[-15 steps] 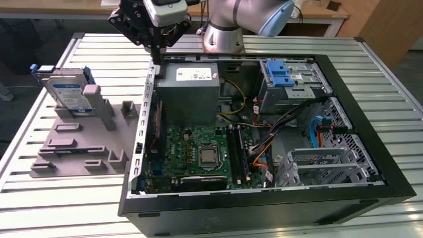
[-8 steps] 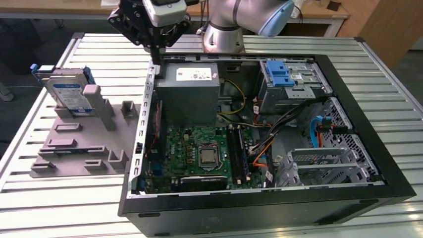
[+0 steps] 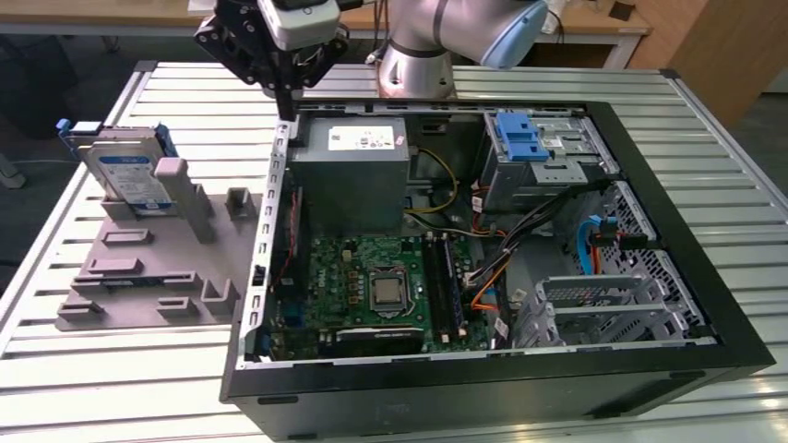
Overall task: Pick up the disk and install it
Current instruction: 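Reach for the disk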
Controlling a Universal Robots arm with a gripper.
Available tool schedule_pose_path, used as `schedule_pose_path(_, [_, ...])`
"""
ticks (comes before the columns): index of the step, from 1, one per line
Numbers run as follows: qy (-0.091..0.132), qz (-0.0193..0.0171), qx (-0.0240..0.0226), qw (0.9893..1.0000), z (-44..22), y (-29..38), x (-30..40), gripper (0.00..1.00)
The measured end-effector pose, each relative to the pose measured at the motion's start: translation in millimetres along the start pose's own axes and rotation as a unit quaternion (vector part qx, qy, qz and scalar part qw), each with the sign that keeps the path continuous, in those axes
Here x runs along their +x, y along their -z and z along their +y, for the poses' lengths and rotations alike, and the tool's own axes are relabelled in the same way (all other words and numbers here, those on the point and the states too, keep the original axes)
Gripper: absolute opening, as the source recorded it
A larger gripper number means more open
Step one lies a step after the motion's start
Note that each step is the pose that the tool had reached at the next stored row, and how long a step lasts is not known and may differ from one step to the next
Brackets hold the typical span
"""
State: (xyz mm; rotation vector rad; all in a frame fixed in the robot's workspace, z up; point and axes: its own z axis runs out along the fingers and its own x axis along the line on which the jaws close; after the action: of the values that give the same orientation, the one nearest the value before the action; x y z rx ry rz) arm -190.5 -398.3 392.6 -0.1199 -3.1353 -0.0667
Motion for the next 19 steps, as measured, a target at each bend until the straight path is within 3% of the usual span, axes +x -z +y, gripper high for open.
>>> schedule_pose_path(8, [0.000, 0.0000, -0.0001, 1.0000, 0.2, -0.5, 7.7, 0.11])
schedule_pose_path(19, [0.000, 0.0000, -0.0001, 1.0000, 8.0, -1.4, 21.1, 0.11])
